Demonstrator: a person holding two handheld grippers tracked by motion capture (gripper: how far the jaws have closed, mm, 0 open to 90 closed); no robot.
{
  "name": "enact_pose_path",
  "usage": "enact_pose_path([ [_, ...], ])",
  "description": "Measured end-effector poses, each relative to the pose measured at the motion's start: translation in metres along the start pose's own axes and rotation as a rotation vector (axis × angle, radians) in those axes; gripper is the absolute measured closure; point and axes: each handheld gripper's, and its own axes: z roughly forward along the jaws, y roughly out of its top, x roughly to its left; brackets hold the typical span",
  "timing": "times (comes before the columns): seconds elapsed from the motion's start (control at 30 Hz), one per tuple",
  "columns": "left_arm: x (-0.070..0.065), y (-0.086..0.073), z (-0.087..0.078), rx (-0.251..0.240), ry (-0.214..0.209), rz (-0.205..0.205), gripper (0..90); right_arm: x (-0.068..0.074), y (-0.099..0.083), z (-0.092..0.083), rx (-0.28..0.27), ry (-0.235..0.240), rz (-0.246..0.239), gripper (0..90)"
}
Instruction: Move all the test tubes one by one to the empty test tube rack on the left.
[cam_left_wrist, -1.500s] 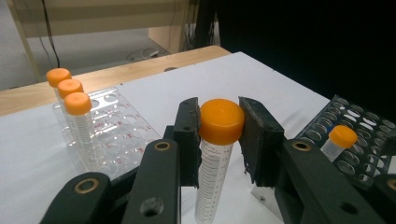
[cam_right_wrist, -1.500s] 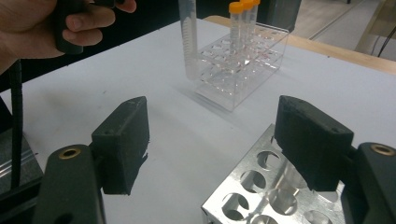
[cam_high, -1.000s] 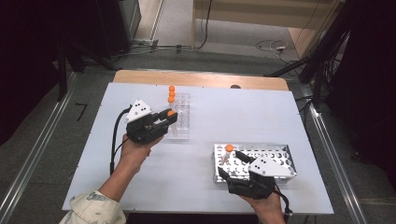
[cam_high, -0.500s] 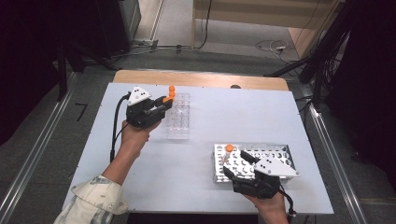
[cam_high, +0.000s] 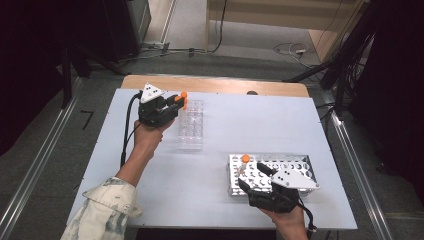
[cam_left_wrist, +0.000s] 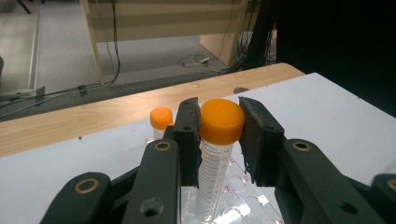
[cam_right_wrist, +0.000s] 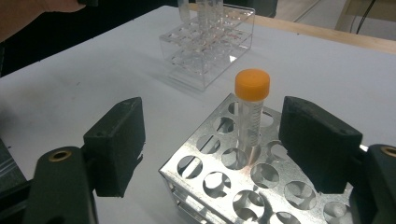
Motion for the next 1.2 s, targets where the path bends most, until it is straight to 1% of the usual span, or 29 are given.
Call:
enact_pose_path([
  [0.2,0.001,-0.002,0.009,0.004,0.017,-0.001,70.6,0.001,0.000,0.001,-0.001,0.002,-0.003,21.4],
  [0.3,0.001,-0.004,0.013,0.014,0.025,0.006,70.6,0.000,-0.001,0.001,0.000,0.000,-0.003,21.4],
  [0.4,0.000,-0.006,0.016,0.010,0.034,0.019,70.6,0.001,-0.001,0.001,0.002,0.000,0.000,21.5],
  [0.53,-0.003,-0.009,0.020,0.029,0.043,0.039,70.6,0.001,-0.001,0.002,0.003,0.000,-0.003,21.5],
  [0.6,-0.004,-0.012,0.021,0.029,0.045,0.043,70.6,0.001,-0.001,0.001,0.000,0.001,-0.005,21.5],
  [0.83,-0.001,-0.023,0.025,0.048,0.054,0.023,70.6,0.002,-0.002,0.002,0.008,0.004,-0.004,21.6],
  [1.0,-0.003,-0.026,0.026,0.058,0.057,0.037,70.5,0.002,-0.002,0.003,0.011,0.005,-0.004,21.6],
  [1.07,-0.003,-0.027,0.026,0.054,0.058,0.030,70.5,0.002,-0.003,0.003,0.010,0.006,-0.007,21.6],
  [1.13,-0.004,-0.028,0.027,0.058,0.064,0.035,70.4,0.002,-0.003,0.004,0.011,0.007,-0.006,21.6],
  [1.2,-0.003,-0.030,0.028,0.062,0.065,0.029,70.4,0.003,-0.004,0.004,0.014,0.006,-0.003,21.6],
])
